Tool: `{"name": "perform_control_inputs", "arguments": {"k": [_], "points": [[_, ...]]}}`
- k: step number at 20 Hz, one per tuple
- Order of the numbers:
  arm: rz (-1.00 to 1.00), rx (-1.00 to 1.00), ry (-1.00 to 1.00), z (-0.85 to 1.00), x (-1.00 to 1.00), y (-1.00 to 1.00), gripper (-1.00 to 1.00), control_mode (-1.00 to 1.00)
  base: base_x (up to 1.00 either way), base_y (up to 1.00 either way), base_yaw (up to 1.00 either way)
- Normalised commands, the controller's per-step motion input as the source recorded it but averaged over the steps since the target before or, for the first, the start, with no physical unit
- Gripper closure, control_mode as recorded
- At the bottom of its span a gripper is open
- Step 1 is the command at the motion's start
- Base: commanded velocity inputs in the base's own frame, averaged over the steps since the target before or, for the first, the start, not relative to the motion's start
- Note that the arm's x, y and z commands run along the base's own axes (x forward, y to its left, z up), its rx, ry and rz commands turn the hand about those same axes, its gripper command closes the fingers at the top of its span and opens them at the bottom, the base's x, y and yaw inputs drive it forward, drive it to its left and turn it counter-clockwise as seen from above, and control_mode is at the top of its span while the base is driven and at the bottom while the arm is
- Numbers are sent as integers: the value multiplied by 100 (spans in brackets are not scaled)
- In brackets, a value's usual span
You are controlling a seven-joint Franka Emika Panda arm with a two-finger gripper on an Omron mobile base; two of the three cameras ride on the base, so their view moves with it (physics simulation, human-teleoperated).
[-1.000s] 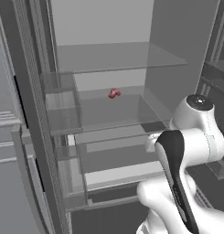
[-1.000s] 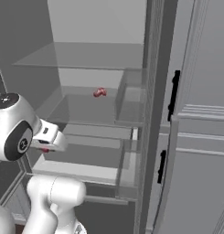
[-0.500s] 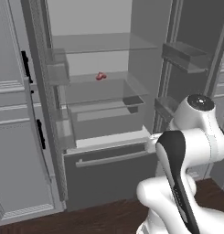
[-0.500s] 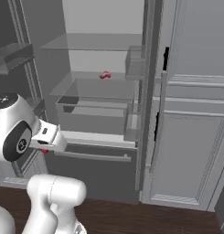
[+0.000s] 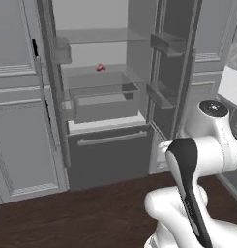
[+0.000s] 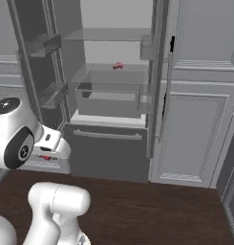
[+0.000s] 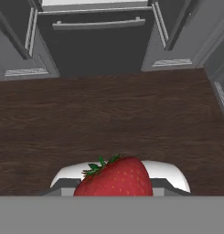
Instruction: Take the strawberry from the fridge and place it on top of the pancake, located on the dining counter.
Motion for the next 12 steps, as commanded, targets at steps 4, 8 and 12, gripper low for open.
{"name": "perform_control_inputs", "arguments": {"k": [4,8,12], "points": [[0,0,0,0,0,0,100,100,-100,67,41],[0,0,0,0,0,0,100,100,-100,73,46],[0,0,0,0,0,0,100,100,-100,79,49]]}}
